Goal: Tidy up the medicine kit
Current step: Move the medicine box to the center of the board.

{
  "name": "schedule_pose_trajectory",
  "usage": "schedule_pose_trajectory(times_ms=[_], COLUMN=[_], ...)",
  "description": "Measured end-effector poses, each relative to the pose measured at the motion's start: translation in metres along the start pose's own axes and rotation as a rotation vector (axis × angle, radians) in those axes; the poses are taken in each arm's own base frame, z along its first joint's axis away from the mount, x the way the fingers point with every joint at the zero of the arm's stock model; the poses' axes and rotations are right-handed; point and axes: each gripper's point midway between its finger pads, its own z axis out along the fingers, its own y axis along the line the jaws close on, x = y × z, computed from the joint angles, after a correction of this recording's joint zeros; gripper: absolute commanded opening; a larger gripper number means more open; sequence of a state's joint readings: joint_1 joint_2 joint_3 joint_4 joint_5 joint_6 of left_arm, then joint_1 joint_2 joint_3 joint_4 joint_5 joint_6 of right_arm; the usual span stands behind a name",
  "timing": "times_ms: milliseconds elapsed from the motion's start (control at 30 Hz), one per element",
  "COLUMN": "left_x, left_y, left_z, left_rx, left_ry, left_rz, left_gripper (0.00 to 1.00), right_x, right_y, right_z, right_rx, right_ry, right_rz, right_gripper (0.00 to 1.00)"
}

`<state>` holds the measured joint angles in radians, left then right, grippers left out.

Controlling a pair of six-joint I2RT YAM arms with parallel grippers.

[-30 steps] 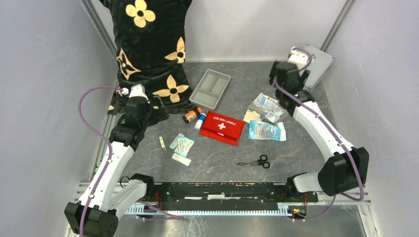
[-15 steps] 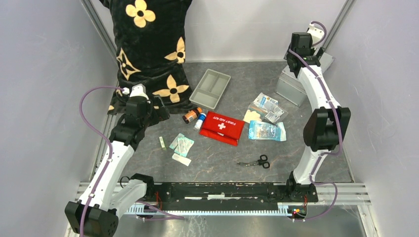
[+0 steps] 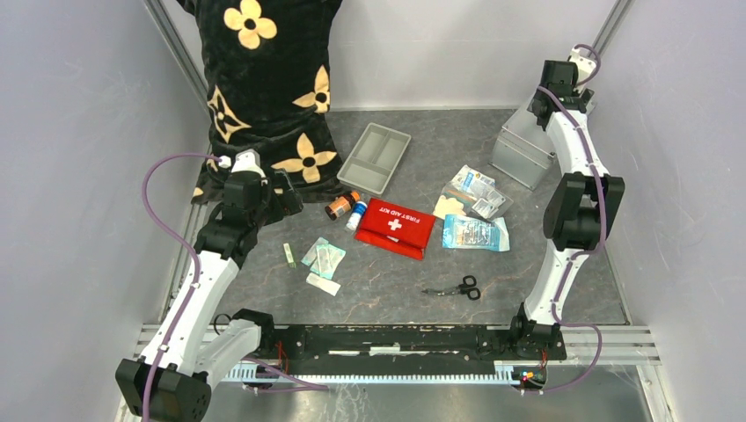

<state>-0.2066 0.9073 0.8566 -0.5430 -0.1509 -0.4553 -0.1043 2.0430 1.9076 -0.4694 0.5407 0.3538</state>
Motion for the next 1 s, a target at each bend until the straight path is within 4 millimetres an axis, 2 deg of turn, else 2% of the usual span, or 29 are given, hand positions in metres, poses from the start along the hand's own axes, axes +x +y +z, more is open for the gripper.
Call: schedule_pose_trajectory(times_ms=[133,300,600,767,1000], left_x=[0.000,-0.002,-0.003,-0.003,-0.003], left_y=[0.001,0.002,0.003,0.004,0.003], left_z=[0.000,0.000,0.001,0.002,0.006], left_rx=[-0.001,-0.004,-0.001,0.000,0.001], left_ry=[-0.001,-0.003,-0.006,-0.002,0.004], left_rz=[-0.002,-0.007,-0.013,-0.018,-0.021], left_gripper=[1.00,1.00,1.00,1.00,1.00], right_x=[0.006,0.006,0.006,0.007,0.008], right_y=[0.007,0.015,0.015,0.020,0.049], right_z=[0.006,0.012,0.012,0.013,0.009], right_rx=[-0.031,-0.054,-0.050,-0.086,-0.311], right_ry=[0.014,0.010,0.009,0.011,-0.012], right_rz=[-0.031,-0.053,-0.074,-0.096,-0.176], right_gripper=[0.69,0.48,0.10,0.01,0.00])
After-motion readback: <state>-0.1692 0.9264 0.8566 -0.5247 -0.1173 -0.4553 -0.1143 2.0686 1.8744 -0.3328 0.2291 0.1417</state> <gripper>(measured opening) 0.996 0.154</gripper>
